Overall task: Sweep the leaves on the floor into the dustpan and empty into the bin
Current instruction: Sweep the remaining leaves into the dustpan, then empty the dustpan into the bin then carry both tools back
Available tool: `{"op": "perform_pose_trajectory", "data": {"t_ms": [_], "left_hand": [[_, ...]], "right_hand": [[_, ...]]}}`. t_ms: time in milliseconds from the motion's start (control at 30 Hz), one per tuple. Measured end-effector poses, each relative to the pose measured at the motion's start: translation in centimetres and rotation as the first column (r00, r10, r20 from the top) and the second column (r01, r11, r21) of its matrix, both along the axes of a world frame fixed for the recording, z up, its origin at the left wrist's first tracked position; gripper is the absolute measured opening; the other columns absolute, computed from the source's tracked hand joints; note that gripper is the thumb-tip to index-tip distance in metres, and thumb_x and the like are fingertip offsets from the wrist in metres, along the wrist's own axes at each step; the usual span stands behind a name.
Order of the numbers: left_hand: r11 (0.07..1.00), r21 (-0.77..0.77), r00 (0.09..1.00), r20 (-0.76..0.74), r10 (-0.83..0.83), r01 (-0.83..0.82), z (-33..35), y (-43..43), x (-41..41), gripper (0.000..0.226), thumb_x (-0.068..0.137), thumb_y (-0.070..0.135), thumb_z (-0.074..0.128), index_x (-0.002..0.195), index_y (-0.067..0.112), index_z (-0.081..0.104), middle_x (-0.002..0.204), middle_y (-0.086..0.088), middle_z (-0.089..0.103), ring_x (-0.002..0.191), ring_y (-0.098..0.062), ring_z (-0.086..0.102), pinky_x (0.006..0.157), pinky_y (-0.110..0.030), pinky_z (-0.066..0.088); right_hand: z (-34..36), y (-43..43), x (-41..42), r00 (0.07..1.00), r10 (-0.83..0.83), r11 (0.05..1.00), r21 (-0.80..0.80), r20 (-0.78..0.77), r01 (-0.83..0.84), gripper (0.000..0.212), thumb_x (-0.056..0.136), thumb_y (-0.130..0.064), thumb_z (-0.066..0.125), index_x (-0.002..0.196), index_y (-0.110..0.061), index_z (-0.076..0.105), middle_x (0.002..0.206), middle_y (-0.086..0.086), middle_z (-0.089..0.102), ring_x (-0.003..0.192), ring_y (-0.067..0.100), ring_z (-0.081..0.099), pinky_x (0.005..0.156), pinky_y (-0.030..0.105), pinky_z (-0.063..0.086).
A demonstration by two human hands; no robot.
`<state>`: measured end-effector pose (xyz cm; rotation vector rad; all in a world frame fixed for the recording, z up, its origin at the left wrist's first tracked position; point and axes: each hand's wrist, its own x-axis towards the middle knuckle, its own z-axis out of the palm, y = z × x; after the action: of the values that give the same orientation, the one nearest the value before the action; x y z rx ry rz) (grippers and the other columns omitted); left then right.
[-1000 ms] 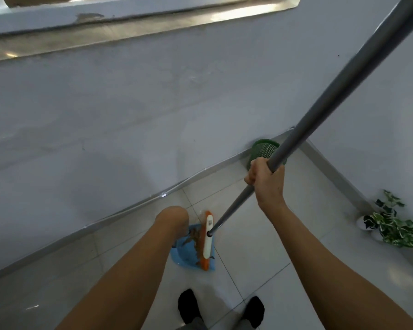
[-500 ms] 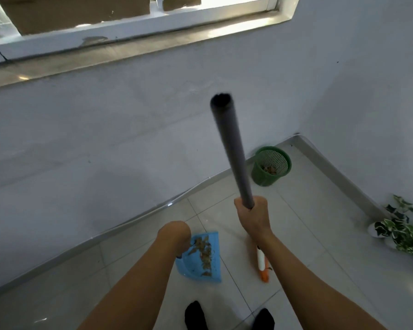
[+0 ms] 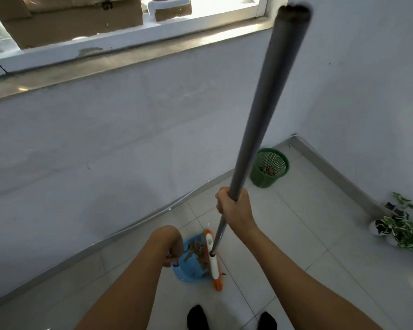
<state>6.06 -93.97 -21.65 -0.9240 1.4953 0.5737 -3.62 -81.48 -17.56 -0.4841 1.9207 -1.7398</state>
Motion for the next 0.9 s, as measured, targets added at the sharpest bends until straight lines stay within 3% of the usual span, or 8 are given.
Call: {"op": "perform_pose_trajectory", "data": {"t_ms": [100, 133, 233, 367, 467, 633, 767, 900], "left_hand": [[0.997, -0.028, 0.995, -0.066, 0.068, -0.07, -0.6, -0.1, -0.1, 0.038, 0.094, 0.006, 0.032, 0.129, -0.007, 0.042, 0.125, -0.011, 0.058, 0.054, -0.009, 0.043, 0.043, -0.014, 0.039], [0.995, -0.03, 0.993, -0.073, 0.093, -0.095, -0.8, 0.0, 0.0, 0.035, 0.094, 0.006, 0.032, 0.123, -0.008, 0.046, 0.123, -0.012, 0.06, 0.055, -0.01, 0.048, 0.042, -0.016, 0.042], [0.977, -0.026, 0.976, -0.064, 0.21, -0.212, -1.4, 0.2, 0.0, 0.016, 0.092, 0.004, 0.035, 0.098, -0.004, 0.047, 0.091, -0.018, 0.06, 0.061, -0.018, 0.061, 0.039, -0.022, 0.049], [0.971, -0.012, 0.97, -0.044, 0.238, -0.239, -3.4, 1.4, 1.9, 0.026, 0.092, 0.005, 0.035, 0.113, -0.002, 0.048, 0.079, -0.012, 0.055, 0.041, -0.013, 0.049, 0.035, -0.016, 0.042], [0.961, -0.027, 0.959, -0.068, 0.274, -0.276, -4.4, 2.7, 3.0, 0.019, 0.09, 0.004, 0.038, 0.106, -0.003, 0.047, 0.083, -0.013, 0.056, 0.038, -0.011, 0.04, 0.035, -0.016, 0.038], [0.922, -0.019, 0.919, -0.096, 0.382, -0.386, -3.9, 4.2, 3.5, 0.011, 0.089, 0.003, 0.037, 0.081, 0.004, 0.045, 0.064, -0.006, 0.044, 0.042, -0.013, 0.041, 0.034, -0.014, 0.038], [0.883, 0.012, 0.877, -0.108, 0.468, -0.469, -3.0, 5.8, 3.5, 0.013, 0.09, 0.005, 0.036, 0.081, 0.002, 0.046, 0.056, -0.005, 0.042, 0.03, -0.011, 0.039, 0.032, -0.014, 0.036], [0.847, 0.055, 0.832, -0.16, 0.531, -0.529, -1.6, 8.6, 2.6, 0.017, 0.09, 0.005, 0.038, 0.076, 0.005, 0.046, 0.048, -0.003, 0.041, 0.032, -0.009, 0.037, 0.032, -0.014, 0.035]], "right_hand": [[1.8, 1.2, -1.7, 1.0, -0.028, 0.999, -0.028, -0.006, 0.028, 0.037, 0.081, -0.003, 0.048, 0.048, -0.02, 0.041, 0.043, -0.008, 0.035, 0.044, 0.012, 0.032, 0.051, 0.03, 0.031], [2.4, 1.7, -2.3, 0.999, -0.039, 0.998, -0.052, 0.001, 0.039, 0.038, 0.078, -0.006, 0.047, 0.046, -0.024, 0.04, 0.042, -0.01, 0.034, 0.043, 0.01, 0.031, 0.051, 0.03, 0.03], [3.8, 3.3, -3.8, 0.997, -0.076, 0.991, -0.108, 0.021, 0.078, 0.032, 0.069, -0.014, 0.044, 0.04, -0.025, 0.037, 0.04, -0.009, 0.032, 0.04, 0.01, 0.027, 0.047, 0.027, 0.025], [3.9, 5.7, -5.0, 0.995, -0.103, 0.99, -0.1, -0.001, 0.102, 0.026, 0.071, -0.012, 0.045, 0.047, -0.019, 0.035, 0.041, -0.007, 0.032, 0.04, 0.01, 0.027, 0.048, 0.028, 0.025], [3.2, 7.5, -5.8, 0.991, -0.128, 0.99, -0.062, -0.031, 0.126, 0.033, 0.08, -0.002, 0.045, 0.051, -0.016, 0.038, 0.041, -0.009, 0.035, 0.041, 0.009, 0.032, 0.05, 0.028, 0.03], [2.6, 10.1, -7.1, 0.989, -0.129, 0.991, 0.034, -0.078, 0.132, 0.028, 0.082, 0.001, 0.048, 0.056, -0.01, 0.043, 0.045, -0.002, 0.037, 0.043, 0.012, 0.035, 0.049, 0.028, 0.033], [2.1, 12.8, -8.7, 0.987, -0.128, 0.989, 0.067, -0.099, 0.135, 0.02, 0.082, -0.002, 0.049, 0.062, -0.006, 0.048, 0.053, 0.009, 0.036, 0.051, 0.022, 0.035, 0.052, 0.031, 0.031], [1.9, 15.9, -10.6, 0.984, -0.139, 0.984, 0.093, -0.108, 0.149, 0.02, 0.083, -0.003, 0.049, 0.063, -0.007, 0.048, 0.054, 0.01, 0.037, 0.051, 0.022, 0.035, 0.051, 0.031, 0.032]]}}
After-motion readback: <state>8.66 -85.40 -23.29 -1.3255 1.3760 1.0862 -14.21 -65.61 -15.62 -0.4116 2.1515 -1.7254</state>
